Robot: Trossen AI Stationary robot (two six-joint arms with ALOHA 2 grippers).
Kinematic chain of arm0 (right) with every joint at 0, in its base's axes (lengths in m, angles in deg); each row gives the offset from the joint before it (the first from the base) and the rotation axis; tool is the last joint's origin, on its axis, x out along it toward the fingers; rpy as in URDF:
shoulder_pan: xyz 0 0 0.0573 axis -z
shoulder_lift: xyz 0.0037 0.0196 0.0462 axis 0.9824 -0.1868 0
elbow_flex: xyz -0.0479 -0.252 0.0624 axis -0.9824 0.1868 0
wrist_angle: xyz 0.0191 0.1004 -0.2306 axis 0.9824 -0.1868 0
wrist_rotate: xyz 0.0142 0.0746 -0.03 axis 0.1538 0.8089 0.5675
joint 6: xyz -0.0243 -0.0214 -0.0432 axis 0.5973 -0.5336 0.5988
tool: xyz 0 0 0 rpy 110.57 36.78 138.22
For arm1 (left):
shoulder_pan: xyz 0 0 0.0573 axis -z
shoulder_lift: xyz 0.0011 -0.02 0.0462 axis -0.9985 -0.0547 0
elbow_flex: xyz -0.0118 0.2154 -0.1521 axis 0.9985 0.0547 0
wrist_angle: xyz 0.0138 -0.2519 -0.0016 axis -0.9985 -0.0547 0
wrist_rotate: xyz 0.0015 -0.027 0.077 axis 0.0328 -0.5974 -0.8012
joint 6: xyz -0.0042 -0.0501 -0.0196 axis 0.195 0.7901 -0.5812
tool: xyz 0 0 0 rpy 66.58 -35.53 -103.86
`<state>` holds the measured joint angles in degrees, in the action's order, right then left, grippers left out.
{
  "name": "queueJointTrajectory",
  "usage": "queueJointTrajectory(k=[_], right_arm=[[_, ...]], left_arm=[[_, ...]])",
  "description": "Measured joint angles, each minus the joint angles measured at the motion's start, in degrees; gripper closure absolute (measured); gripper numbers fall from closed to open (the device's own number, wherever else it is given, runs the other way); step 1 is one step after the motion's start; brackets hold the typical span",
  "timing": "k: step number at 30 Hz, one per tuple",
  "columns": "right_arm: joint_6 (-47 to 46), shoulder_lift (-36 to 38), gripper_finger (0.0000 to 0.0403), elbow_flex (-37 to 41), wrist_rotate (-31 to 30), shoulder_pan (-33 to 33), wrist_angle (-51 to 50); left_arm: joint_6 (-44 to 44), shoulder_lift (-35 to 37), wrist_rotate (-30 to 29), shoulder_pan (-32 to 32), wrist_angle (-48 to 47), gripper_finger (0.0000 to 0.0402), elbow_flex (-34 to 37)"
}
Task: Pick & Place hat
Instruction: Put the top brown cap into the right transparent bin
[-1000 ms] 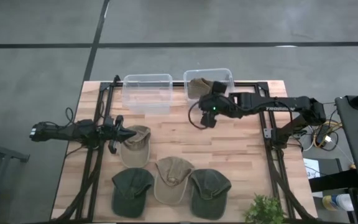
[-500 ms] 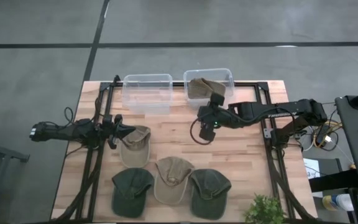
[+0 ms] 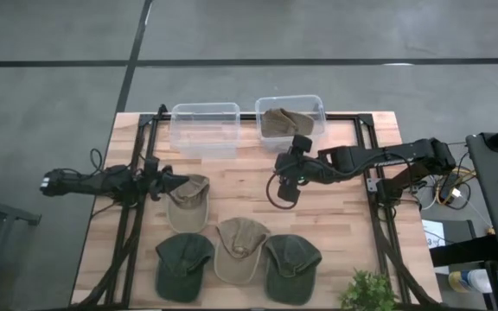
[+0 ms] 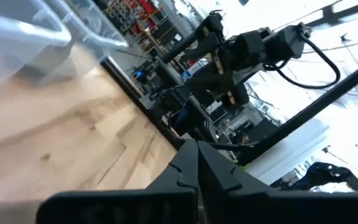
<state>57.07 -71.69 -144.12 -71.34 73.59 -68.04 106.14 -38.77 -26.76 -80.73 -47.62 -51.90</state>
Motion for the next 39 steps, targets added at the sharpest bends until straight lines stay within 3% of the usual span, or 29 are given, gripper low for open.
queueJointTrajectory(k=[8, 12, 17, 24, 28, 32, 39], right_arm=[[-0.5, 0.0, 0.0184, 2.3, 0.0, 0.0, 0.1], [-1.7, 0.0, 0.0184, 2.9, 0.0, 0.0, 0.1], [-1.9, 0.0, 0.0184, 3.0, 0.0, 0.0, 0.1], [-1.9, 0.0, 0.0184, 3.0, 0.0, 0.0, 0.1], [-1.7, 0.0, 0.0184, 3.0, 0.0, 0.0, 0.1], [-1.6, 0.0, 0.0184, 3.0, 0.0, 0.0, 0.1], [-0.8, 0.0, 0.0184, 3.0, 0.0, -0.1, 0.2]], left_arm=[[1.4, -5.8, 0.0, 0.0, 3.2, 0.0309, -4.7], [1.7, -10.3, 0.0, 0.0, -1.3, 0.0267, -10.8], [3.4, -18.5, -0.8, 0.0, -17.5, 0.0253, -22.1], [11.9, -33.0, -1.1, 0.0, -49.6, 0.0252, -41.0], [17.1, -40.7, 0.9, 0.0, -62.2, 0.0252, -48.3], [22.2, -46.9, 6.0, 0.0, -69.5, 0.0252, -50.7], [28.7, -55.0, 16.9, 1.0, -76.8, 0.0252, -48.8]])
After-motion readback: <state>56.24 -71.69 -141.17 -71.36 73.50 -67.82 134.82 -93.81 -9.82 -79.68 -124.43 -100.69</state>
